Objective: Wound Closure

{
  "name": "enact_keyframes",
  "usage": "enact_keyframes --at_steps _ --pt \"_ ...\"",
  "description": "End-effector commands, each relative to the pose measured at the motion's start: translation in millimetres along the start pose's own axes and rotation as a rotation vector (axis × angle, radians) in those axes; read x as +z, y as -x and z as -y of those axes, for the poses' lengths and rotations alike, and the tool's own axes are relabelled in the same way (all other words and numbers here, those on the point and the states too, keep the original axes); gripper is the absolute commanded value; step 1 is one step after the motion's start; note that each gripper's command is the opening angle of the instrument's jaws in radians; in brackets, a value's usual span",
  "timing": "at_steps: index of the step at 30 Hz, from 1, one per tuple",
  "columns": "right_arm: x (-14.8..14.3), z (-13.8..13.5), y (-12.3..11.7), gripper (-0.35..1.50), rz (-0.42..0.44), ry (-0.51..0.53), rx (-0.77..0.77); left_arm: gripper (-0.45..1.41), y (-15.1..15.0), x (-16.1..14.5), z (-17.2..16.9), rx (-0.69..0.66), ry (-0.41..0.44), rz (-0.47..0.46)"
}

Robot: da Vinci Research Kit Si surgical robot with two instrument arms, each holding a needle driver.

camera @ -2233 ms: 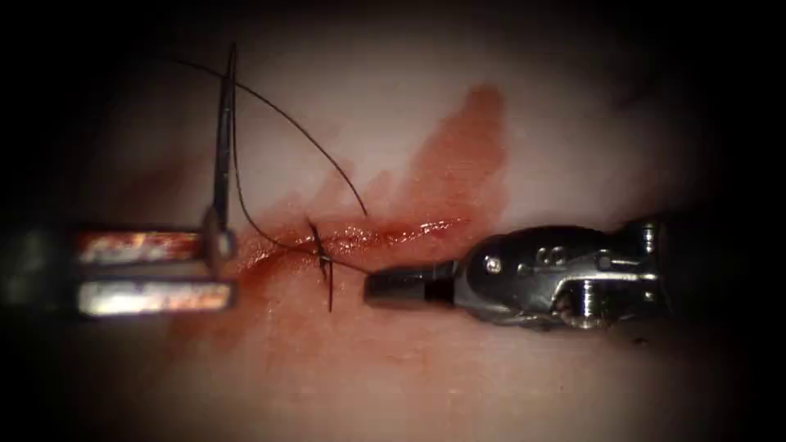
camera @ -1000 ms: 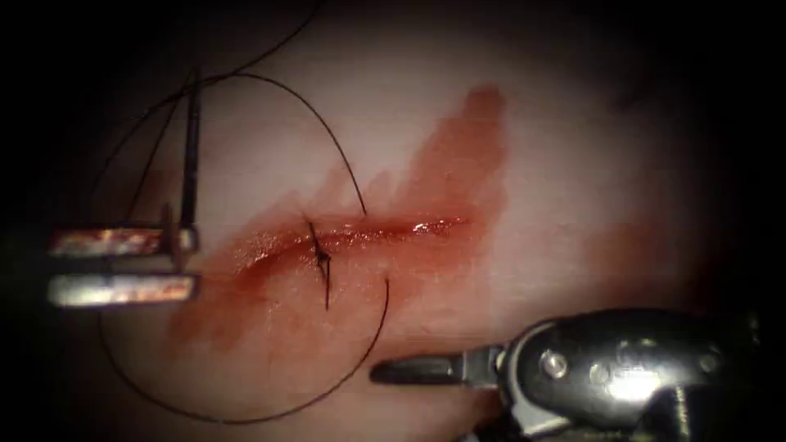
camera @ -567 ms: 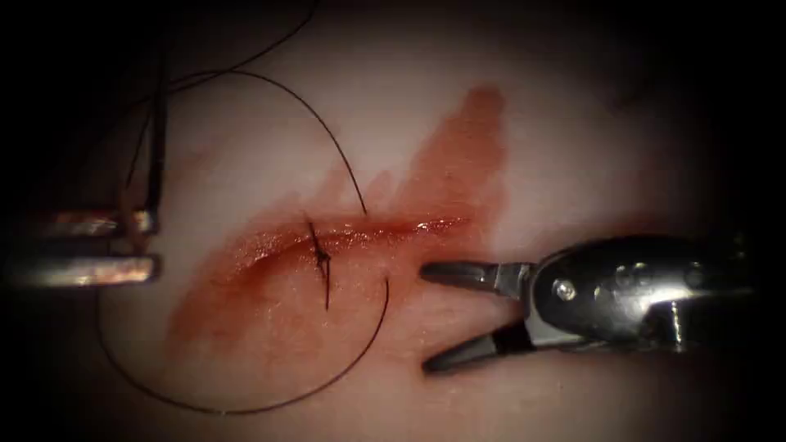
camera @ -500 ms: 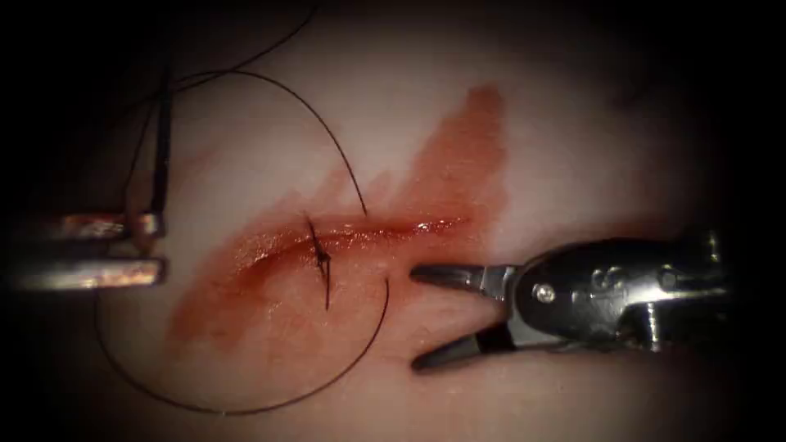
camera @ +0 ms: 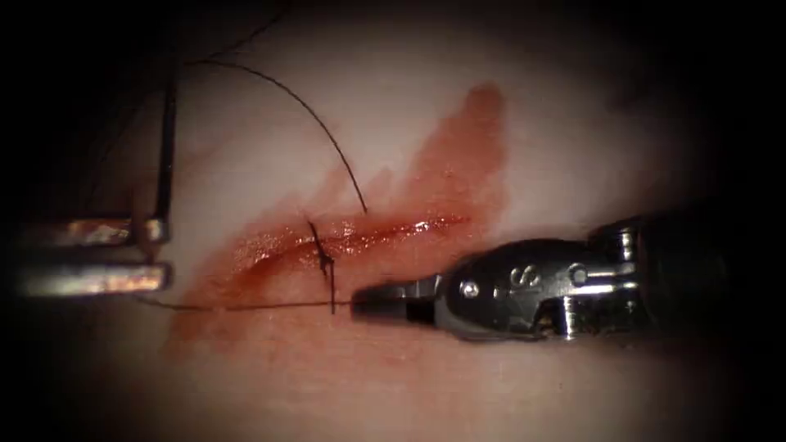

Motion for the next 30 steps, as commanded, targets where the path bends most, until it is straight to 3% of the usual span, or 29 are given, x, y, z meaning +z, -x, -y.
enact_keyframes --at_steps 1,9,13,19,23,29,30 --pt "0.3 0.5 0.1 -0.35 -0.003 -0.013 0.000 -0.45 0.3 0.7 -0.2 0.000 0.002 0.000" --pt "-2.7 1.8 -2.3 -0.35 -0.009 -0.068 0.008 -0.45 0.4 0.8 -0.3 0.001 0.000 0.000" --pt "-4.4 3.8 -4.1 -0.35 -0.011 -0.160 0.015 -0.45 0.6 0.9 -0.4 0.002 -0.004 0.002" --pt "-4.6 8.1 -7.0 -0.35 -0.018 -0.347 0.020 -0.45 0.8 1.1 -0.5 0.004 -0.004 0.002" --pt "-4.4 10.9 -10.2 -0.35 -0.028 -0.447 -0.002 -0.45 1.0 1.2 -0.5 0.000 -0.004 0.002" --pt "-4.4 12.1 -13.4 -0.35 -0.085 -0.464 -0.028 -0.45 1.2 1.0 -0.4 0.000 -0.004 0.002" --pt "-4.6 11.7 -13.6 0.10 -0.099 -0.450 -0.022 -0.45 1.2 1.0 -0.4 0.000 -0.004 0.002"
